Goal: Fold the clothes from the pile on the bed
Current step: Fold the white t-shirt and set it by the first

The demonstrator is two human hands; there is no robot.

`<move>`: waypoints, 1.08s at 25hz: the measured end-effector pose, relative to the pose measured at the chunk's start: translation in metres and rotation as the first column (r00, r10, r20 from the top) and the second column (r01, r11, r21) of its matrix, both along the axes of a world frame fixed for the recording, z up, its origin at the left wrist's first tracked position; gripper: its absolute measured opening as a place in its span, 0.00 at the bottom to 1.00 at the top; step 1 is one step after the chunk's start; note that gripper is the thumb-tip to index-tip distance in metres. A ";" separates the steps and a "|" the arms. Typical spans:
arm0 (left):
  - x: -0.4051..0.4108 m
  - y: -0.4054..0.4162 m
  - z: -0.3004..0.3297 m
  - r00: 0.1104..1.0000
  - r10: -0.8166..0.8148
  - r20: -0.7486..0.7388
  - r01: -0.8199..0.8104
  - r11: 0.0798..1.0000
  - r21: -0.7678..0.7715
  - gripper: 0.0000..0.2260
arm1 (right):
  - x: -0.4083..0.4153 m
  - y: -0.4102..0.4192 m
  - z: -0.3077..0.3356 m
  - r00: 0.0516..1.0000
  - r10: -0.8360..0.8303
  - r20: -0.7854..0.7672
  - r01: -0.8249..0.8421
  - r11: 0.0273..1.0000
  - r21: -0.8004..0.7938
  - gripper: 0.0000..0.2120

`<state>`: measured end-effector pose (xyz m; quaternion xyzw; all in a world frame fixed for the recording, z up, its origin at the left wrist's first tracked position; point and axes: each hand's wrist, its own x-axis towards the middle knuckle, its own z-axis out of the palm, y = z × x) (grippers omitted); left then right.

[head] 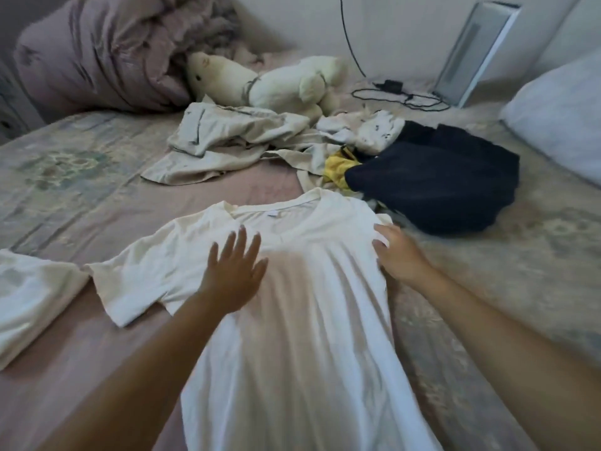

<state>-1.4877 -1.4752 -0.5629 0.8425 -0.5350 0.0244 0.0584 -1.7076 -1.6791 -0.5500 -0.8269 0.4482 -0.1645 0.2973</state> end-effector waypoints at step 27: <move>-0.175 -0.177 -0.019 0.764 0.080 -0.641 -0.382 0.856 -0.348 0.11 | -0.038 -0.068 0.000 0.890 -0.223 0.399 -0.126 0.719 0.683 0.13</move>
